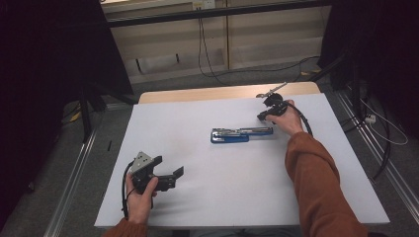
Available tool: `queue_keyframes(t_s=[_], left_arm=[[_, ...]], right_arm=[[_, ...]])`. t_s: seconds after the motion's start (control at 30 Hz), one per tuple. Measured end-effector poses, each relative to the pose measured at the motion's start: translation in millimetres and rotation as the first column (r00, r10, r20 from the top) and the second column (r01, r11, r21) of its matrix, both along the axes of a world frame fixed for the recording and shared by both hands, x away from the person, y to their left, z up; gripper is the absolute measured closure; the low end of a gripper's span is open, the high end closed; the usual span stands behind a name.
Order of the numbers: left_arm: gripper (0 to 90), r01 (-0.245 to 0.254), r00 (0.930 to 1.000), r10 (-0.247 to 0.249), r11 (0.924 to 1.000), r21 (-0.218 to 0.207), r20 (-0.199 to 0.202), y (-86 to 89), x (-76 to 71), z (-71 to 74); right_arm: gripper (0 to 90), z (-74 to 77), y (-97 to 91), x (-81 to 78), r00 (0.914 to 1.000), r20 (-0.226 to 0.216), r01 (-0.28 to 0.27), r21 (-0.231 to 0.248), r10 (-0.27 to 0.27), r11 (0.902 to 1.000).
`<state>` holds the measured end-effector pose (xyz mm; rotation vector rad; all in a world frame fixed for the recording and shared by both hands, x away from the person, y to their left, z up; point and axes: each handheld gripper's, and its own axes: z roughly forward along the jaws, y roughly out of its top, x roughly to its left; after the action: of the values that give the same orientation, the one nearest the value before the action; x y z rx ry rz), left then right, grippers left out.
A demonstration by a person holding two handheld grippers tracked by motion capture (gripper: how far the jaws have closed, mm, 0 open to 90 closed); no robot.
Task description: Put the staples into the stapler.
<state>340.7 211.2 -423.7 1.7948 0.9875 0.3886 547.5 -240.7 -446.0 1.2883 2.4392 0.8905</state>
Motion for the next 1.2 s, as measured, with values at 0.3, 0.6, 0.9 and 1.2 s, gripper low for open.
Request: queue_keyframes(t_s=[0.3,0.6,0.9,1.2], left_arm=[[4.3,-0.014,0.9999,0.014,0.9999,-0.001,-0.006,0.1,-0.3,-0.4],[4.0,-0.016,0.9999,0.016,0.9999,-0.006,-0.004,1.0,0.2,0.2],[4.1,-0.009,0.9999,0.009,0.9999,-0.007,0.006,0.3,-0.4,1.1],[4.0,-0.013,0.9999,0.013,0.9999,-0.001,-0.003,0.5,0.2,0.6]], right_arm=[[79.0,10.6,0.0,-8.6,0.9985,0.044,-0.034,0.021,0.033,0.9992],[79.0,21.2,6.8,-16.0,0.9933,0.091,-0.075,0.049,0.070,0.9960],[79.0,32.9,14.5,-22.7,0.9862,0.130,-0.113,0.074,0.103,0.9908],[79.0,42.2,25.2,-27.2,0.9799,0.150,-0.151,0.129,0.132,0.9800]])
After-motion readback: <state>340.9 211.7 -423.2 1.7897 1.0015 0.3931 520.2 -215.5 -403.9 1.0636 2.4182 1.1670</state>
